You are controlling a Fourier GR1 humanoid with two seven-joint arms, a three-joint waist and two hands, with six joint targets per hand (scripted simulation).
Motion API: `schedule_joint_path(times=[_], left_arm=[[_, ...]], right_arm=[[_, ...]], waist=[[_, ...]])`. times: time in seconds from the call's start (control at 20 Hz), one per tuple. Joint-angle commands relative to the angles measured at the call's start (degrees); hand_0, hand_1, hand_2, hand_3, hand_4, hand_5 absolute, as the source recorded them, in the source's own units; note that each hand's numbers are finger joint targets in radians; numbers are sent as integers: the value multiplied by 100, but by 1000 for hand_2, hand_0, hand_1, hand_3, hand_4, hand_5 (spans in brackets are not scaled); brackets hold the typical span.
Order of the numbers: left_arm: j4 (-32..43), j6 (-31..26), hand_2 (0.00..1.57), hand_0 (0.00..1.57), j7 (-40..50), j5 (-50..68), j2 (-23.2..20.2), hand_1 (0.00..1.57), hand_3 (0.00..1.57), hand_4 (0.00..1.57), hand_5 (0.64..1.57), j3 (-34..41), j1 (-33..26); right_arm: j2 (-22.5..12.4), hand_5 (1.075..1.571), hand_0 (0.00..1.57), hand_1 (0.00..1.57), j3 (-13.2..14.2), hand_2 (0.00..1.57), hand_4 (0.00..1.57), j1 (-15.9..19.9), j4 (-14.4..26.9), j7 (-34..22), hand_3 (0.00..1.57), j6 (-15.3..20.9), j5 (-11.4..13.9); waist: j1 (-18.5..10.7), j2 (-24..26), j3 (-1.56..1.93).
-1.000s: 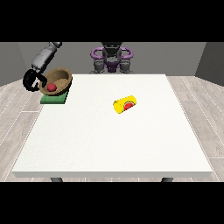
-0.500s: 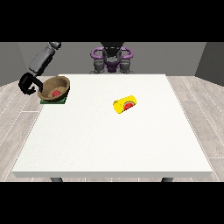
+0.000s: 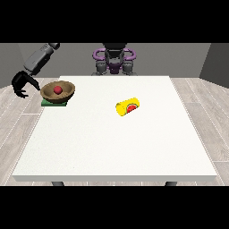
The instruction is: Pick the cup and pour the ball into the bowl, then pick the bowl and place it on the pad
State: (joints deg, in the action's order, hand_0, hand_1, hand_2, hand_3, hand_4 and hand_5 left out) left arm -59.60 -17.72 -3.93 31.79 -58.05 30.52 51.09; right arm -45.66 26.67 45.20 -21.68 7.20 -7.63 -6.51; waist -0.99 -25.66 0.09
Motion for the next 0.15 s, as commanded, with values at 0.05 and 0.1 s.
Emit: schedule_joint_path(times=[0.05,0.1], left_arm=[[-199,193,0,0,131,-60,193,0,0,0,1515,-213,-76],[167,8,0,0,-36,-144,194,0,0,0,1515,-181,-308]], right_arm=[[-382,1476,200,200,56,300,0,450,24,-606,446,-322,-124],[-303,1467,134,134,9,280,0,198,-30,-684,375,-480,-140]], waist=[[25,288,-3],[119,630,-11]])
